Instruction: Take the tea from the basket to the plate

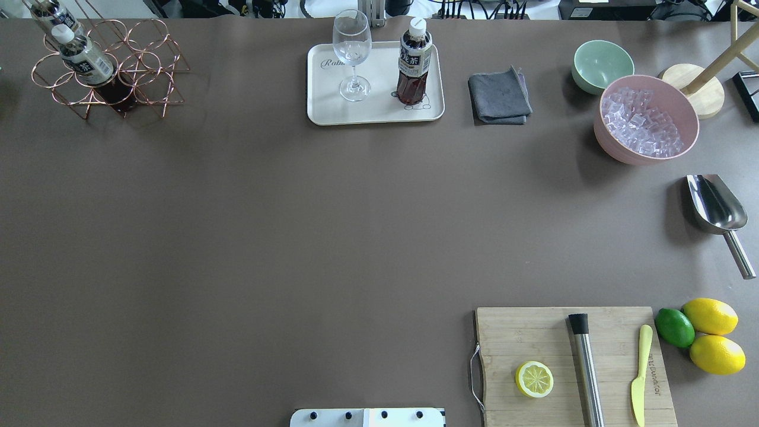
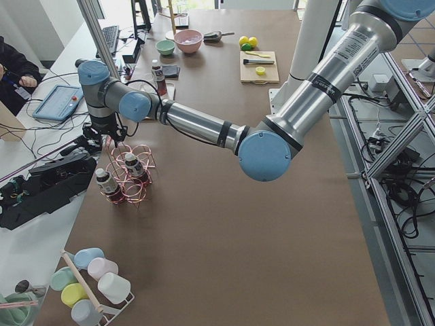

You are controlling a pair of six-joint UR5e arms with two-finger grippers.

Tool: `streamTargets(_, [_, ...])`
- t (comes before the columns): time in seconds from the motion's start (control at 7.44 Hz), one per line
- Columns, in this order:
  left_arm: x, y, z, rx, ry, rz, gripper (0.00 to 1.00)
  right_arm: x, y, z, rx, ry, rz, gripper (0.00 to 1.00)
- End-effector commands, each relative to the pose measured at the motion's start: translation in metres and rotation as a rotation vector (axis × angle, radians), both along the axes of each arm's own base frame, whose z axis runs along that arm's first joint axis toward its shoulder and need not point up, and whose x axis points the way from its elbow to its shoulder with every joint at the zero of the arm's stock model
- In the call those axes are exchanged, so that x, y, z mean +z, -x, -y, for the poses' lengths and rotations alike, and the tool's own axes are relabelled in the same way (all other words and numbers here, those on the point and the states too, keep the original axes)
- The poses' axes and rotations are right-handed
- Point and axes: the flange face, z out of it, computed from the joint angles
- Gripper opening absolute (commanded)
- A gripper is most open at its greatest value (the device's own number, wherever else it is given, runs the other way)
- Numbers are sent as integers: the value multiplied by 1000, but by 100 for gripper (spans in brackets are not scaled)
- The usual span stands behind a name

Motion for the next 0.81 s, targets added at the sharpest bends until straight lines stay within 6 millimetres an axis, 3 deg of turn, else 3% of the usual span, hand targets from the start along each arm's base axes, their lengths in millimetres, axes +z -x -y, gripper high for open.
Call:
streamTargets(0.0, [-5, 1, -1, -5, -3, -5, 97, 0, 0, 3, 0, -2, -4, 100])
streamTargets(0.27, [-21, 2, -6, -5, -13, -44, 97, -4, 0, 5, 0, -10, -2, 100])
streamTargets(0.4, [-26, 11, -23, -17, -20, -75, 97, -5, 0, 5, 0, -11, 0, 100])
streamTargets(0.67, [-65, 65, -52, -202, 27, -167, 97, -6, 0, 5, 0, -13, 1, 100])
